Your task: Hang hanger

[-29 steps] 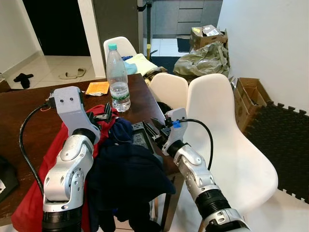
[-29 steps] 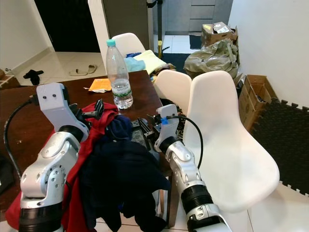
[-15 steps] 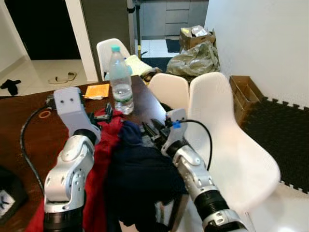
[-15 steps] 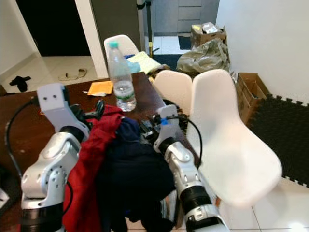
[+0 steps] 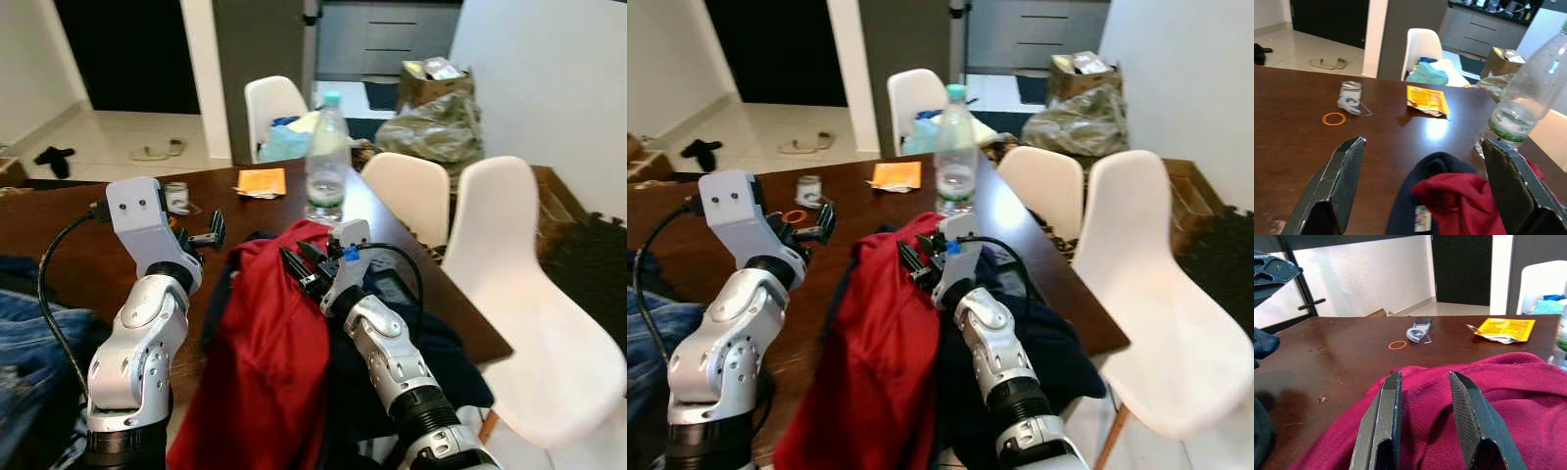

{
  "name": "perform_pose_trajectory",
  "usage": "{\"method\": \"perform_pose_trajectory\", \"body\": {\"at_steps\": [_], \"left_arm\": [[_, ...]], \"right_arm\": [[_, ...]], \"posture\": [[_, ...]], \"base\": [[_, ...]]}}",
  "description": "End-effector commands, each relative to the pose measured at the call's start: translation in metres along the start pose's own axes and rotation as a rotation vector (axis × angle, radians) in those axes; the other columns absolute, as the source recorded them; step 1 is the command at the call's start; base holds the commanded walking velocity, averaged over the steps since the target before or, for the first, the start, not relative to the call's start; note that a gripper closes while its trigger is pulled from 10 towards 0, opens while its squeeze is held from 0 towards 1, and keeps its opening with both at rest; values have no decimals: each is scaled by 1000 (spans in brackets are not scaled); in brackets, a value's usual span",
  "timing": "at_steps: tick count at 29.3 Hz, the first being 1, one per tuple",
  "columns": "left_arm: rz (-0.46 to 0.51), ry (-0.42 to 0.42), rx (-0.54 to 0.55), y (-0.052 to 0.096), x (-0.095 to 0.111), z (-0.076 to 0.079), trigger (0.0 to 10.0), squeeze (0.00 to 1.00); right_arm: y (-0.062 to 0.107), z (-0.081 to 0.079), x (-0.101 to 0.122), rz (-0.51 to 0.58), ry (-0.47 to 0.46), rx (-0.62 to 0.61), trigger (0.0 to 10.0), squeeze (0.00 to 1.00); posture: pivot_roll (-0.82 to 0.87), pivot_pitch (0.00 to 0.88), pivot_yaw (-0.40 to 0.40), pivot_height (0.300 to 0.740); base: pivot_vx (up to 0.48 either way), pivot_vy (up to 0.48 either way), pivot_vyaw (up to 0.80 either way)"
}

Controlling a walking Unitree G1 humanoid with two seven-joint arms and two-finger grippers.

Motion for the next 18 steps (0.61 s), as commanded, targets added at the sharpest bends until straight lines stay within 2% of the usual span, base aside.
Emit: {"method": "perform_pose_trajectory", "body": {"at_steps": [1,15,18], "left_arm": [[-13,4,-2,1,-2,1,10000,0],[-19,-7,-1,1,-3,1,10000,0],[-19,-29,-11,1,-2,5,10000,0]], "right_arm": [[2,4,-1,-4,-10,-14,10000,0],[3,5,-1,-14,16,-13,10000,0],[2,4,0,-15,46,-10,10000,0]], "posture": [[186,1,18,740],[186,8,19,740],[184,10,19,740]], "base": [[0,0,0],[0,0,0],[0,-480,800]]}}
Point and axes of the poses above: a point about 5 cm out from each wrist's last joint towards the gripper, its own y axis pointing back from the gripper into the wrist, its own x axis along the axis of the wrist's last joint, z = x × y, the point moved 4 cm from there along -y, pointing out of the wrist towards the gripper, and after that the axes turned 6 degrees about -y, right-handed, at the moved point
